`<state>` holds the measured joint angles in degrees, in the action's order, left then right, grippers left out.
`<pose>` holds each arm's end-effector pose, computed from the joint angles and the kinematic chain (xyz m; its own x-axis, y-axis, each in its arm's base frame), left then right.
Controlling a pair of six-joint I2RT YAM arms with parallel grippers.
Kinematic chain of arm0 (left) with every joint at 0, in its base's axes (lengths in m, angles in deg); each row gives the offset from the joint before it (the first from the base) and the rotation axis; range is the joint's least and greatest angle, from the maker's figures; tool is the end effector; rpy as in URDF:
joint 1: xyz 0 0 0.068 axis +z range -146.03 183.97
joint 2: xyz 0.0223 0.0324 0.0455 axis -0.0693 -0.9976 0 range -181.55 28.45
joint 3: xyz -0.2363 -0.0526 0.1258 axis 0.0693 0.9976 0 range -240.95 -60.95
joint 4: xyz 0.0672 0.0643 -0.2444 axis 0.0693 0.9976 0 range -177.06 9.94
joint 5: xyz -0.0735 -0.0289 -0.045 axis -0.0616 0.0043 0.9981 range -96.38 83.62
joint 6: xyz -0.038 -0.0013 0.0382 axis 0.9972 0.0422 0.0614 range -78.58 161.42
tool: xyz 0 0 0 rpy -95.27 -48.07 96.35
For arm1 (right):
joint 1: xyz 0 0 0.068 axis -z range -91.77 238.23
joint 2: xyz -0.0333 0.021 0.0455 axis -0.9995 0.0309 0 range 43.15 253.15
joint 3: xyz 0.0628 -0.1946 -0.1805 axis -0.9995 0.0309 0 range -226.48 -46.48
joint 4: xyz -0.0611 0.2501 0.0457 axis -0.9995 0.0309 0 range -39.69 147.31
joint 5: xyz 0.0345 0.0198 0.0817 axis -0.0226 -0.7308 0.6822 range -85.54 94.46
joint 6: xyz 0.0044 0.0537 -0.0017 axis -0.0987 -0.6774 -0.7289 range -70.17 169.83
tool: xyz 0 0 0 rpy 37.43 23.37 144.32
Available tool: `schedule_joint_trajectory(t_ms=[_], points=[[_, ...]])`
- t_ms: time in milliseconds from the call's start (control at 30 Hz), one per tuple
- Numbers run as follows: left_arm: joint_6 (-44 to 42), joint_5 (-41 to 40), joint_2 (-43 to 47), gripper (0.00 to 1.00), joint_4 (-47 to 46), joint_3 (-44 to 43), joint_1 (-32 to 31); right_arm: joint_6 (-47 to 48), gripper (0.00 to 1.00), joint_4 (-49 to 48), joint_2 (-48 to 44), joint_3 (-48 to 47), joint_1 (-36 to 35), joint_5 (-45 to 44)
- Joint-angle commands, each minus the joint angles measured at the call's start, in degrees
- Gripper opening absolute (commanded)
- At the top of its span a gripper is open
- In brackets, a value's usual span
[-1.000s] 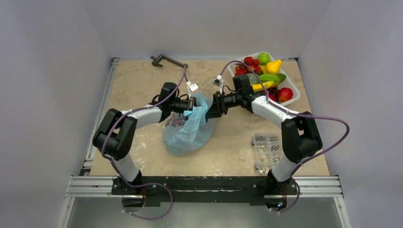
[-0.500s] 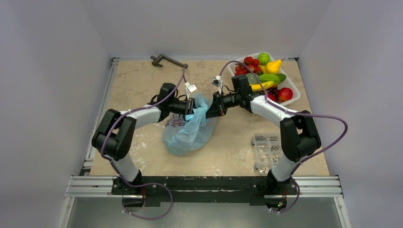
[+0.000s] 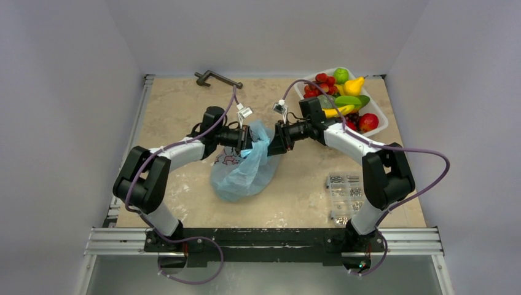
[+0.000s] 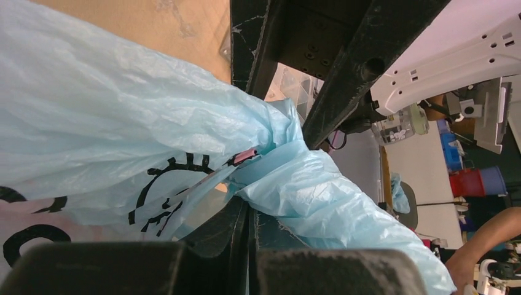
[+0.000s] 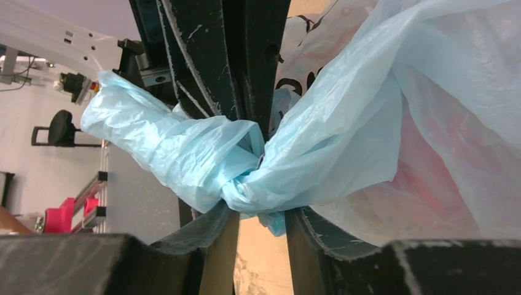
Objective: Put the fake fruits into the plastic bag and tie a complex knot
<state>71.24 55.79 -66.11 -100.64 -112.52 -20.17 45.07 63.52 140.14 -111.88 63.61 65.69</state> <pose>0.2975 -0.1679 0.2090 -0.8334 0.1191 -0.5398 0.5527 0.1960 -0.8100 0.3114 0.1771 0.2341 -0.7019 -0.2778 -0.6559 -0.7102 0.2021 0.6744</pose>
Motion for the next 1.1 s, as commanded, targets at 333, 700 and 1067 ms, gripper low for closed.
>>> schedule_joint_trajectory(t_ms=[333,700,1067], points=[[4.79,1.15,-0.71,0.00,-8.89,-0.09,-0.20,10.71,0.44,6.74,-0.61,-2.61,0.37,-1.36],[5.64,1.68,-1.89,0.00,-8.90,-0.88,-0.49,11.61,0.01,4.82,-0.19,-5.30,0.26,-0.70],[-14.11,-5.06,10.45,0.49,19.86,-5.53,11.25,19.76,0.00,13.14,-1.30,-6.78,0.24,-2.67]])
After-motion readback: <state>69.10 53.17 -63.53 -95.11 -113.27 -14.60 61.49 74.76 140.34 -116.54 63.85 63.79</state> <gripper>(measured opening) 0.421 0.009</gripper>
